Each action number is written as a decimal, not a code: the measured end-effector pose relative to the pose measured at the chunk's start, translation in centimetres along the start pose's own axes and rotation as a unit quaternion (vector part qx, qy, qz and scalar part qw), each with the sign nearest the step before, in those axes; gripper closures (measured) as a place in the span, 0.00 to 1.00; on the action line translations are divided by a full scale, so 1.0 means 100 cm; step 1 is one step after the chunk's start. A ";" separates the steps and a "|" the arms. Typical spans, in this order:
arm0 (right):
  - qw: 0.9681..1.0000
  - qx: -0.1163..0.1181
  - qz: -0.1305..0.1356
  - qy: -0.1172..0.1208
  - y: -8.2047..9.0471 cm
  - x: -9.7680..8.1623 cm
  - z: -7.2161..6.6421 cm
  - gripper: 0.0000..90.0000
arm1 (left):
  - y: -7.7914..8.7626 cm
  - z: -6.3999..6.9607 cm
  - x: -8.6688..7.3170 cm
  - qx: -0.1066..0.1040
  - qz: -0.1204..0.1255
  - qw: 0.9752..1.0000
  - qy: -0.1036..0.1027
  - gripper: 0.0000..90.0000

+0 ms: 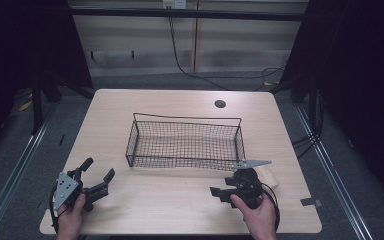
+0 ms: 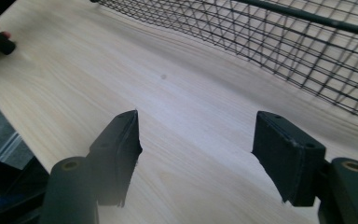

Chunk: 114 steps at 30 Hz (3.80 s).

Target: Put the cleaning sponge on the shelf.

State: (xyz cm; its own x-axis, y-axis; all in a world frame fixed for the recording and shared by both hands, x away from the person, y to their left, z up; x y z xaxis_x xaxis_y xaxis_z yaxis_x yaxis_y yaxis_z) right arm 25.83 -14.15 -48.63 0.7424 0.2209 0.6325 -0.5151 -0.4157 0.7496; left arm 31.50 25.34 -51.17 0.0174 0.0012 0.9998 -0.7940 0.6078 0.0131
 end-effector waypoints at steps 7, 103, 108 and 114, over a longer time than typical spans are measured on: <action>1.000 -0.016 0.001 0.012 0.005 0.003 0.002 0.40 | 0.000 0.000 0.000 0.000 0.000 1.000 -0.001 0.17; 0.966 -0.060 -0.249 -0.046 0.020 -0.013 0.148 0.24 | 0.000 0.000 0.000 0.003 0.001 1.000 0.001 0.17; 0.963 -0.066 -0.259 -0.039 0.015 -0.015 0.148 0.24 | 0.000 0.000 0.000 0.003 0.001 1.000 0.001 0.17; 0.959 -0.071 -0.272 -0.035 0.010 -0.017 0.146 0.24 | 0.000 0.000 0.000 0.003 0.001 1.000 0.001 0.17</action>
State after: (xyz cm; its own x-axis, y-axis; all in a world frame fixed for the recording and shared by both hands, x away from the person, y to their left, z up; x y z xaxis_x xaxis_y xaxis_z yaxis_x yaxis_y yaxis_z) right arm 30.33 -27.80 -51.76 0.9420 0.3100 0.1287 -0.0920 -0.1303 0.9872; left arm 31.48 25.34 -51.17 0.0172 0.0040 0.9998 -0.7974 0.6033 0.0113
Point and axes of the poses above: each handheld gripper's, and its own axes: y roughly backward along the jaws, x roughly out of its top, z roughly to its right, the point moved 7 cm from there along -y, roughly forward along the jaws, and after that the axes turned 7 degrees about -x, right-handed, at the moved point
